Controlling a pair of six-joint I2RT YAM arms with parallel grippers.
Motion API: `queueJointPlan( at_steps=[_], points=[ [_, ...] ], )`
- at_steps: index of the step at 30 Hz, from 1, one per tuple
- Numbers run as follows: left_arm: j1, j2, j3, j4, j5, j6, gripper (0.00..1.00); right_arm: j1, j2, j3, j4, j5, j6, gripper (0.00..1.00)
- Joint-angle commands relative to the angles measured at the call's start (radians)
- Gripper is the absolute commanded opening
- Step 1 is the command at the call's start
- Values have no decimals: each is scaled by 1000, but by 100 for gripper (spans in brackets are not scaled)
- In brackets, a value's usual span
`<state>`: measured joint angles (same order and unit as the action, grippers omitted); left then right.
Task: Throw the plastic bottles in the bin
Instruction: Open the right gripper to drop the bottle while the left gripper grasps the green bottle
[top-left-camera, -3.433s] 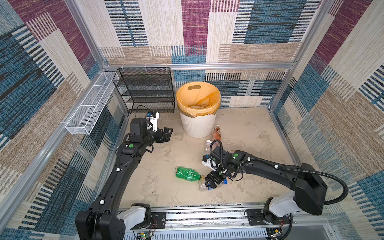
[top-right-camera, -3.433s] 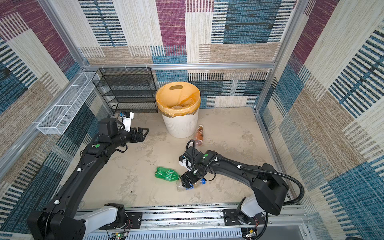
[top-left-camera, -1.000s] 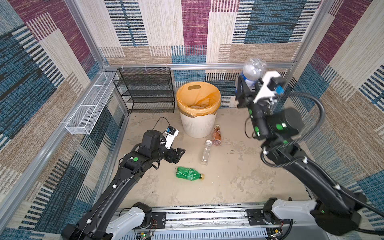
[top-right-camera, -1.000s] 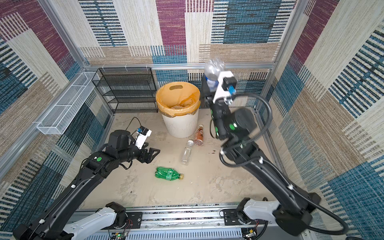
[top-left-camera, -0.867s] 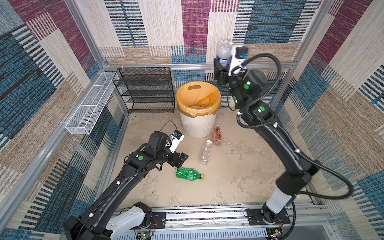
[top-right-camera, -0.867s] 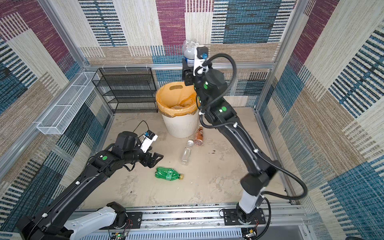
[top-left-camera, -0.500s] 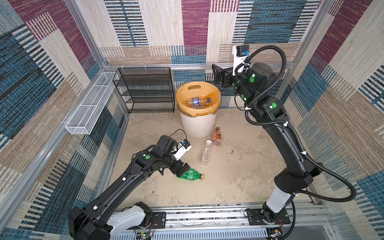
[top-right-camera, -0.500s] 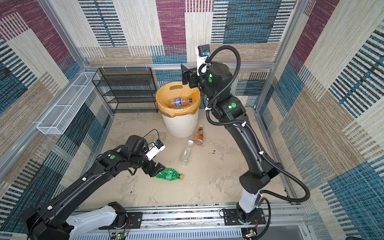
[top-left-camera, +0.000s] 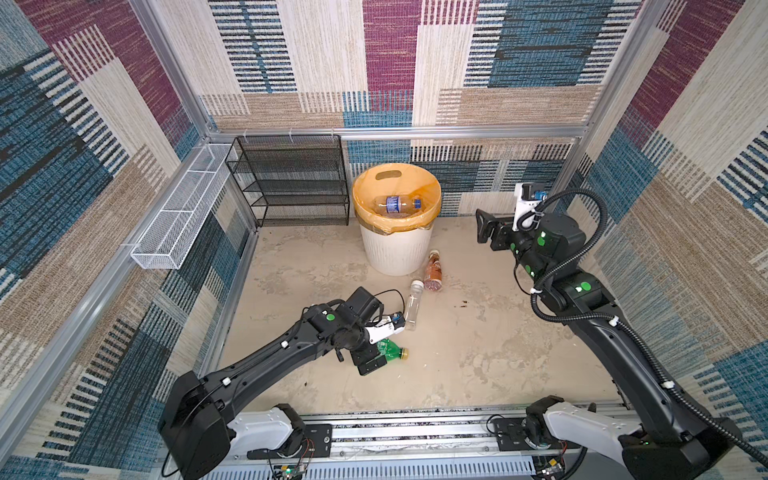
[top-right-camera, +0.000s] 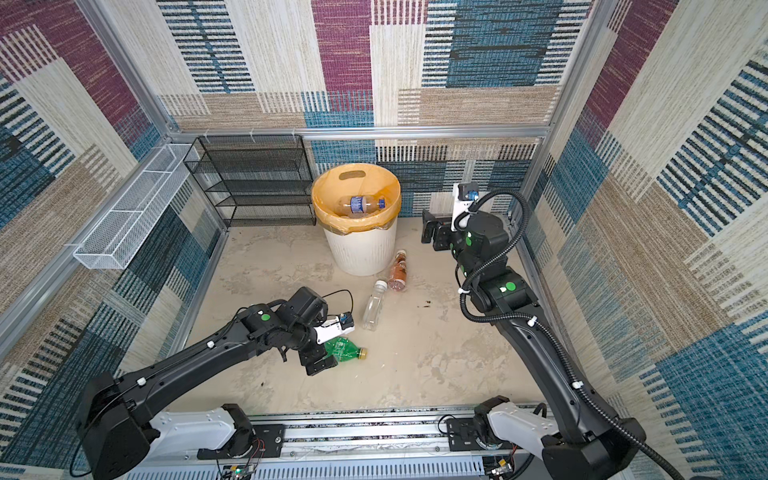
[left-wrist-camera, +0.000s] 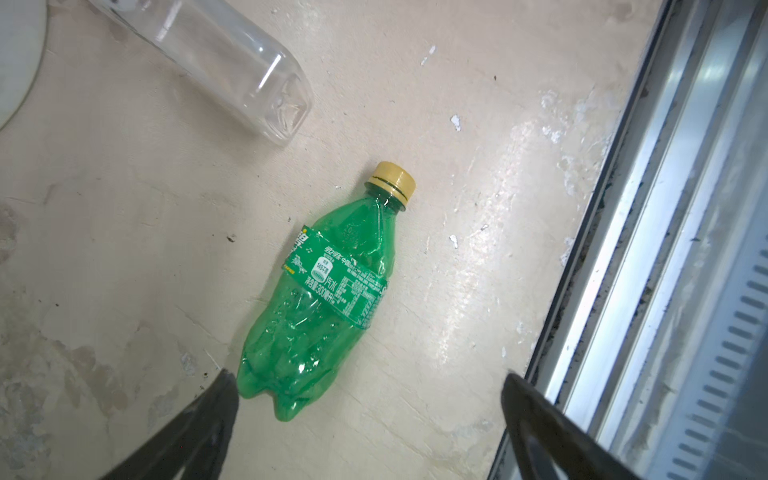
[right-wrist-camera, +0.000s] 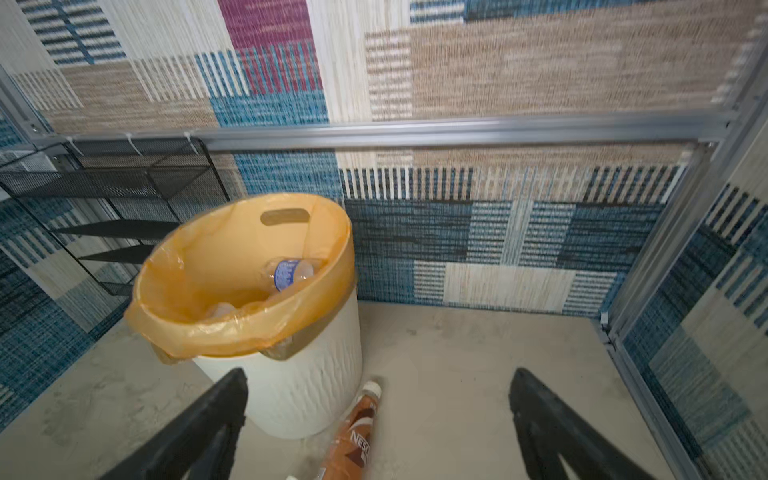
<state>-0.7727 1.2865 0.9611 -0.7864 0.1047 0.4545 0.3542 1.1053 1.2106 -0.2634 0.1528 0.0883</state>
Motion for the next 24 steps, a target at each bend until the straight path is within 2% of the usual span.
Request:
queueJointPlan(
  at_steps=[1, 6, 13, 20, 24],
  points=[
    [-10, 52, 12, 25, -55, 99, 99, -15, -38, -76, 12, -97, 73, 99],
    [-11, 168, 41, 49, -80, 131, 99, -30, -62, -154, 27, -146, 91, 99],
    [-11, 332, 102, 57, -100, 184, 99, -48, -61, -180, 33, -165, 85, 99],
    [-11, 430, 129, 32, -88, 211, 100, -62, -56, -201, 46, -183, 86, 98],
    [-11, 451, 107, 43, -131, 207, 95, -67, -52, -208, 52, -183, 86, 99]
  ],
)
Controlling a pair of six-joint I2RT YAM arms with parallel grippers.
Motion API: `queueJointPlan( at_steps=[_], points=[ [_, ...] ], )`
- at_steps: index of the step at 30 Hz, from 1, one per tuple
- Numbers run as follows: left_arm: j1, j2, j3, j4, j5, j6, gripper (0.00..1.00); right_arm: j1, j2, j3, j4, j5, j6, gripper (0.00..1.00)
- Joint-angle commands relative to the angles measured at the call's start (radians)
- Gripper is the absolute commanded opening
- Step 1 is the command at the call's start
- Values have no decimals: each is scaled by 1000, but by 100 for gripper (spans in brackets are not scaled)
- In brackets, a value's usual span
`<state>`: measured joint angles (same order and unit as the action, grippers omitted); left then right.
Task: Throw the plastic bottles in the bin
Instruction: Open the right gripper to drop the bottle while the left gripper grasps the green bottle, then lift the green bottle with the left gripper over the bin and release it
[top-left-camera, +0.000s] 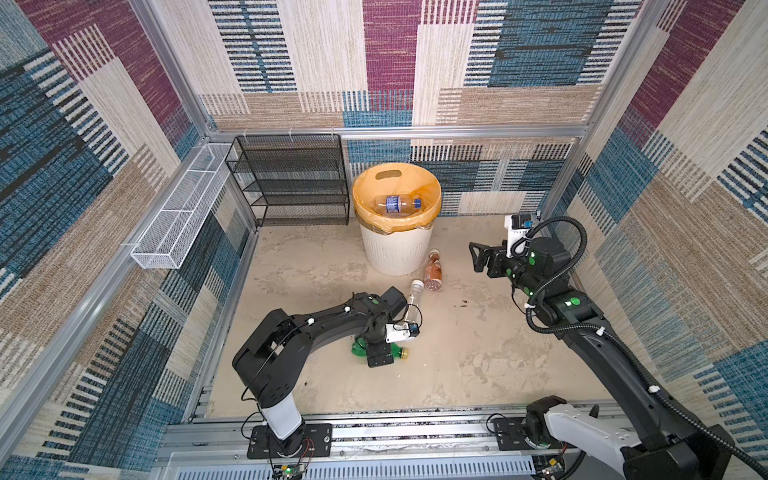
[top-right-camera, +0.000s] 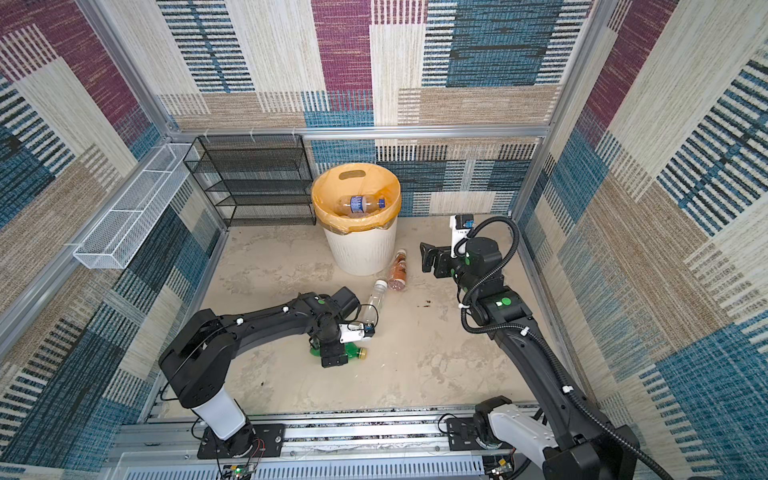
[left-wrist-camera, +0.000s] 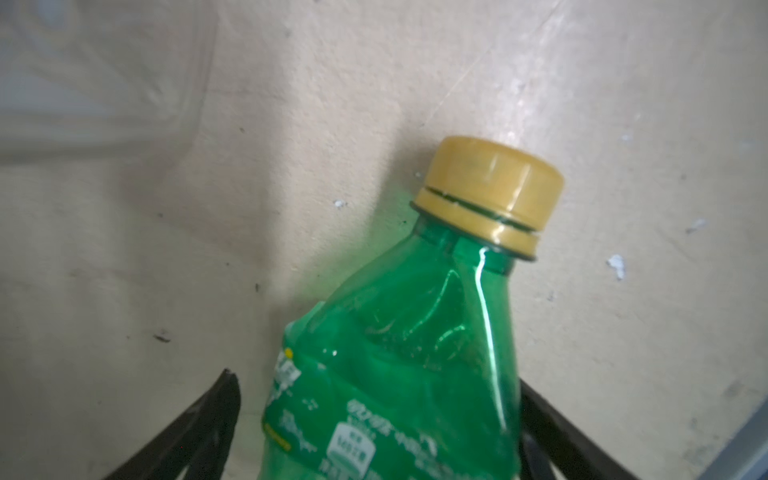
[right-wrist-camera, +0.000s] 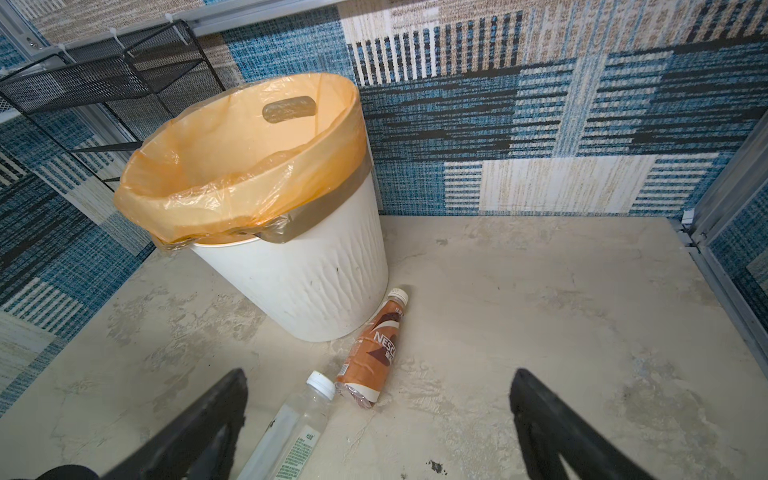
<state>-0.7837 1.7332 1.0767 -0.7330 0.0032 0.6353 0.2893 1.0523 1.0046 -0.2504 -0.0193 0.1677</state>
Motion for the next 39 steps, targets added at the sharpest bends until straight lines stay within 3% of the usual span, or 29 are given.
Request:
queueJointPlan(
  at_steps=[1, 9, 15, 24, 30, 39],
  points=[
    [0, 1, -16, -5, -35, 22, 93, -4, 0, -5, 41, -11, 7, 100],
    [0, -75, -77, 20, -25, -36, 78, -10, -1, -30, 73, -16, 26, 98],
    [0, -120, -137, 73, 17, -99, 56, -12, -1, -26, 79, -12, 30, 97],
    [5, -220, -150, 172, 94, -184, 53, -12, -9, -22, 93, 19, 28, 95],
    [46, -455, -210, 317, 103, -304, 54, -12, 27, -30, 116, 7, 36, 95],
    [144, -993, -399, 651, -59, -498, 59, -12, 91, -57, 126, -14, 52, 94]
  ],
)
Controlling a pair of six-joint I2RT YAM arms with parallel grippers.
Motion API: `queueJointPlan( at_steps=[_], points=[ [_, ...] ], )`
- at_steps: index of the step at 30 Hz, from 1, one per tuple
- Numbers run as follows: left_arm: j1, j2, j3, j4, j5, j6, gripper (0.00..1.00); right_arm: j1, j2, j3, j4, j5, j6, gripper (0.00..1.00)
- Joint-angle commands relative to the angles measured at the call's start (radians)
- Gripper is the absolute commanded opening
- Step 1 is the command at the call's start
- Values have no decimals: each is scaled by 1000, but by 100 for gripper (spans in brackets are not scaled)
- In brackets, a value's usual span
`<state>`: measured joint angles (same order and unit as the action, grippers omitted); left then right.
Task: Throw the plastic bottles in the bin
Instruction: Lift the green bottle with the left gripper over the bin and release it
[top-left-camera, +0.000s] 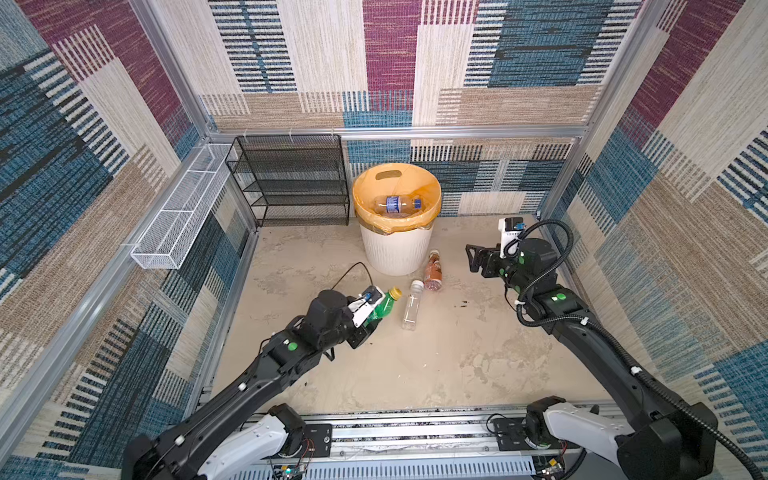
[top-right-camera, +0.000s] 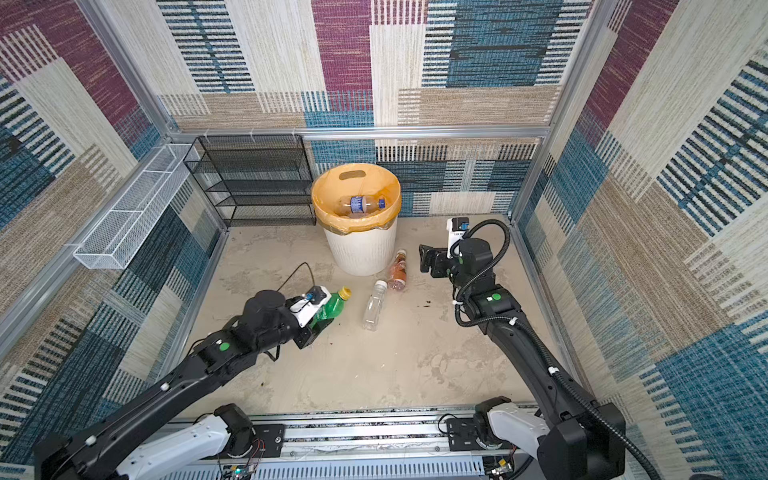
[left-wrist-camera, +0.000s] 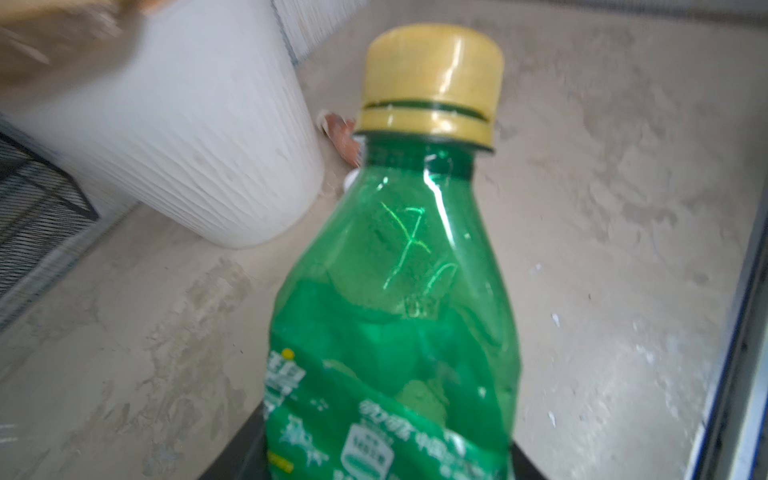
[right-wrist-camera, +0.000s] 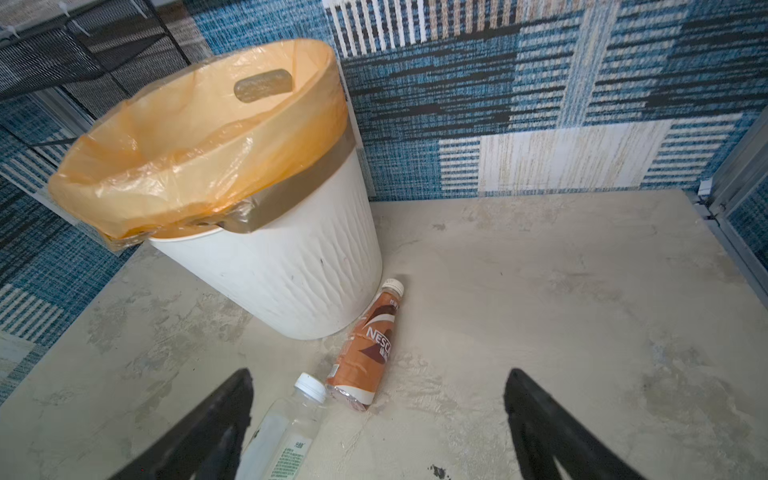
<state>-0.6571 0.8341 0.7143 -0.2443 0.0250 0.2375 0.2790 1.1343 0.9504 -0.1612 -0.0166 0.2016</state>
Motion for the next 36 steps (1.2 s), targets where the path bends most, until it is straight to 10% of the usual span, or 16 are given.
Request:
queueJointPlan(
  at_steps=[1, 10, 23, 31, 36],
  points=[
    [30, -150, -60, 195, -112, -129, 60, -1, 16, -7, 43, -24, 23, 94],
    [211, -251, -197, 49, -345, -638, 62, -1, 82, -3, 59, -88, 54, 93],
    [516, 34, -205, 48, 87, -1022, 57, -1, 109, -45, 70, -128, 78, 92],
    [479, 452, 703, 83, 277, -766, 60, -1, 113, -55, 102, -150, 93, 91],
    [421, 879, 1393, -59, 485, -808, 97, -1, 113, -61, 111, -172, 116, 91]
  ],
)
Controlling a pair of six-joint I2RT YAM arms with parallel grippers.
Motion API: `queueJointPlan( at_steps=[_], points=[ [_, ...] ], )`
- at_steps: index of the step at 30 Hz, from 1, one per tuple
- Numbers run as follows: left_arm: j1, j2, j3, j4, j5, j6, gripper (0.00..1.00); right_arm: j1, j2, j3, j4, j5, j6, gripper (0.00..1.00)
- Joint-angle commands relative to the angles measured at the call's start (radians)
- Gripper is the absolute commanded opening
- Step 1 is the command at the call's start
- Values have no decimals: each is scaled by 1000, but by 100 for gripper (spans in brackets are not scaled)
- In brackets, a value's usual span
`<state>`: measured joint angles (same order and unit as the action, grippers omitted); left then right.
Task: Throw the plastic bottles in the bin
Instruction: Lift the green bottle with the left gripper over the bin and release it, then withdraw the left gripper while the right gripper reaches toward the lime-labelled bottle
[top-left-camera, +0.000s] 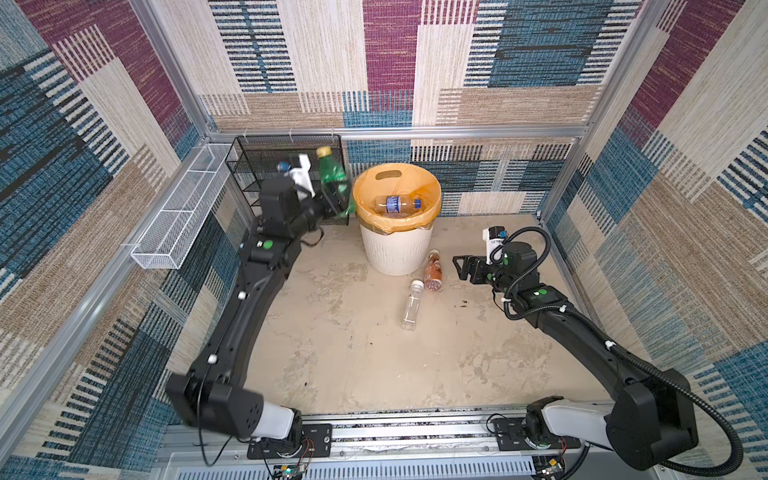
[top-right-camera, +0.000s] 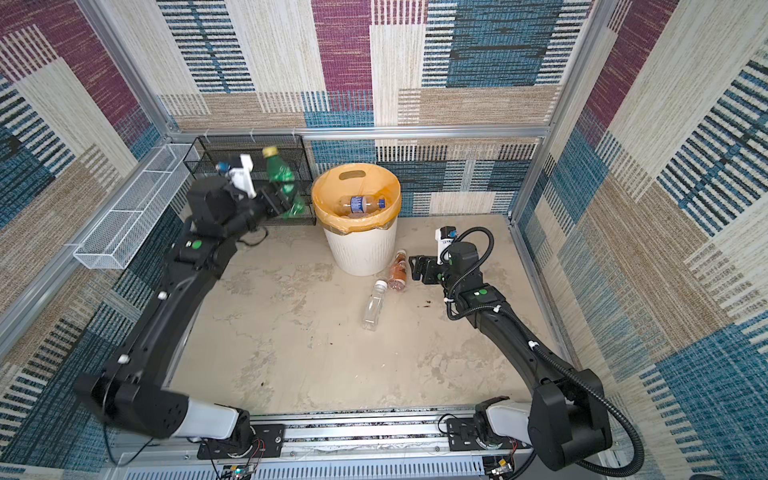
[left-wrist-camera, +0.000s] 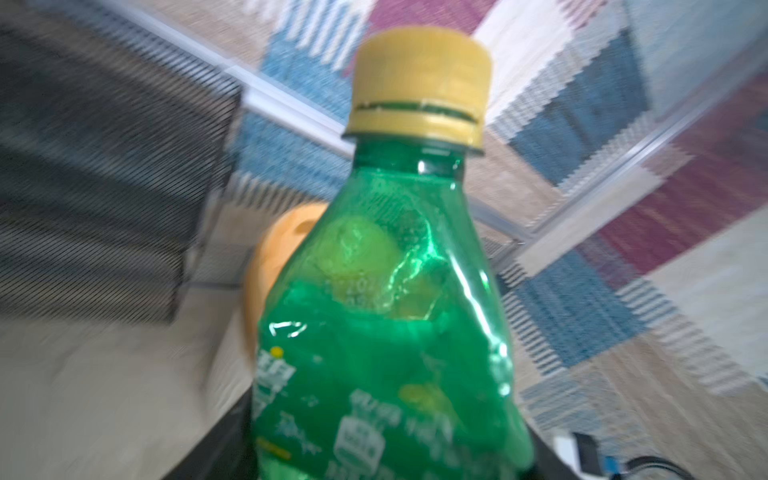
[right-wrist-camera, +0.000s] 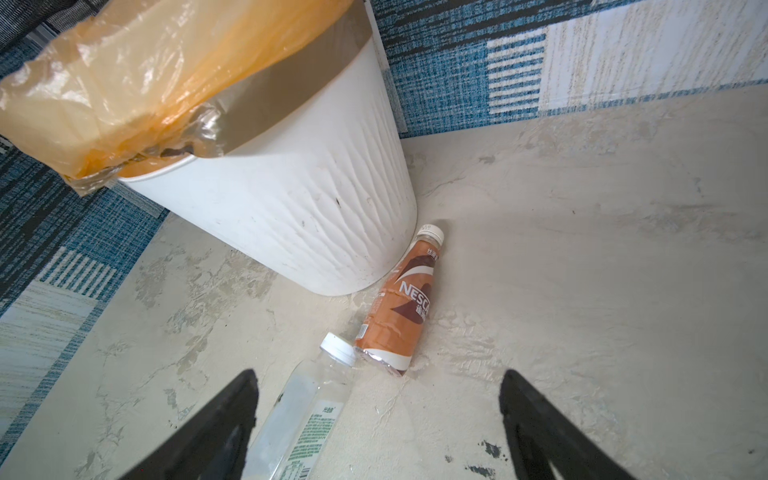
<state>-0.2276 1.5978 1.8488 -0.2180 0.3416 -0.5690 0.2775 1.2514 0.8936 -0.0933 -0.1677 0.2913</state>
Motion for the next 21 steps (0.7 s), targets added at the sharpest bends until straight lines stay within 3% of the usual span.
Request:
queueJointPlan(
  at_steps=[1, 5, 12, 21],
  points=[
    [-9, 166, 333, -141, 159, 2, 100, 0, -14, -8, 40, -18, 28, 92],
    [-3, 198, 309, -169, 121, 18, 100, 0, -47, -14, 10, 16, 10, 92],
    [16, 7, 32, -82, 11, 97, 100, 1, -47, -8, -7, 37, 7, 92],
    [44, -310, -368, -196, -143, 420, 98, 14, 20, -15, -54, 47, 95, 94]
  ],
)
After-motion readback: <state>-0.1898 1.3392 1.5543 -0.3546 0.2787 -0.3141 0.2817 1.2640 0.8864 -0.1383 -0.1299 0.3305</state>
